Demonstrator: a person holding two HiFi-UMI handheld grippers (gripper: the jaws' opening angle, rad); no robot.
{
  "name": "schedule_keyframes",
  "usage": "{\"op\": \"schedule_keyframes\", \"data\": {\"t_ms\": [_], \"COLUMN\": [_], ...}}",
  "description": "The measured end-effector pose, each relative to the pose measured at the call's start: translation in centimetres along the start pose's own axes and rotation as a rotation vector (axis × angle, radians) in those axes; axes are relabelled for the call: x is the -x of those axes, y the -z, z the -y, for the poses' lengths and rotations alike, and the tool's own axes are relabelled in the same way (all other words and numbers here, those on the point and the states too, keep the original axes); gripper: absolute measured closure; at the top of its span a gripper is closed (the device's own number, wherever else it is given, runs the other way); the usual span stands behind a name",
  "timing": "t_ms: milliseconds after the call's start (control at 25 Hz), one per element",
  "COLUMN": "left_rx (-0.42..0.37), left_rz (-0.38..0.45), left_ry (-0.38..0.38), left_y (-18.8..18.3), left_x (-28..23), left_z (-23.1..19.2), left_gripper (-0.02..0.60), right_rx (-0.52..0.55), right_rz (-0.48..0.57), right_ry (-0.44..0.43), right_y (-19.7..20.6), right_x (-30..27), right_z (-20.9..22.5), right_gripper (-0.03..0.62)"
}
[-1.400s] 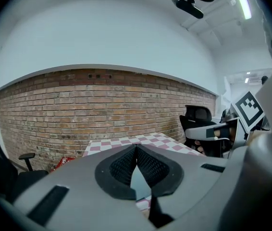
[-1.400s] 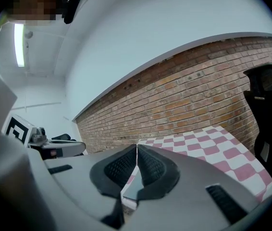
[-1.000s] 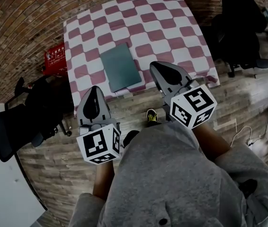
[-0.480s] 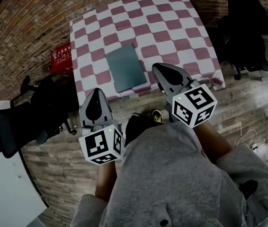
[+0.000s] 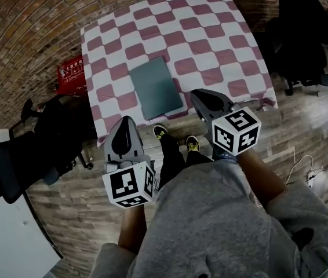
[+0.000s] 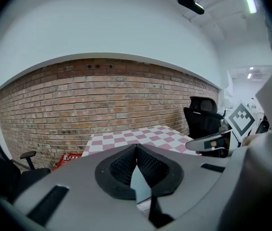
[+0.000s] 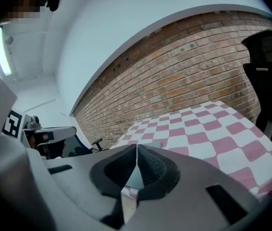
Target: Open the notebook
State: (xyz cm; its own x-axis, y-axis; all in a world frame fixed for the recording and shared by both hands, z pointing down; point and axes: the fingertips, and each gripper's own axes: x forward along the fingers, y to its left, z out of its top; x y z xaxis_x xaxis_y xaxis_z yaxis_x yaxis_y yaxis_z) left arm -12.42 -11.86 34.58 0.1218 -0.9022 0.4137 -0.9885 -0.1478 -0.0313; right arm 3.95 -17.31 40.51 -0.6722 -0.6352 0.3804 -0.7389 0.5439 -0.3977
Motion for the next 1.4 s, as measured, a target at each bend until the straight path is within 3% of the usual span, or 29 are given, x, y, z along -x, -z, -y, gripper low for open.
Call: {"op": "schedule_keyframes", "data": {"t_ms": [480, 640, 760, 1120, 1400], "left_rx": [0.032, 0.036, 0.034, 0.011, 0.007], "left_rz": [-0.071, -0.098, -0.118, -0.168, -0.175], "left_ry": [0.009, 0.026, 0.039, 0.093, 0.096], "left_y": [3.2, 4.3, 5.0, 6.3, 6.2], "left_x": [-1.8, -2.5, -3.3, -5.1, -5.5], "left_z": [-1.5, -1.6, -1.6, -0.7, -1.0], "left_gripper": [0.572, 0.572, 0.572, 0.572, 0.572], "right_rx": [-0.167, -0.262, -0.297, -0.394, -0.471], "right_rz": [-0.161, -0.224, -0.251, -0.273, -0.241], "right_ry": [0.024, -0.007, 0.014, 0.069, 0.046], "right_y": [8.4, 11.1, 12.6, 15.1, 15.0], "right_x": [-5.6, -6.8, -7.4, -8.5, -8.7], "right_z": [2.1, 2.0, 2.5, 3.8, 3.8], "right_gripper": [0.560, 0.477, 0.471, 0.468, 0.477]}}
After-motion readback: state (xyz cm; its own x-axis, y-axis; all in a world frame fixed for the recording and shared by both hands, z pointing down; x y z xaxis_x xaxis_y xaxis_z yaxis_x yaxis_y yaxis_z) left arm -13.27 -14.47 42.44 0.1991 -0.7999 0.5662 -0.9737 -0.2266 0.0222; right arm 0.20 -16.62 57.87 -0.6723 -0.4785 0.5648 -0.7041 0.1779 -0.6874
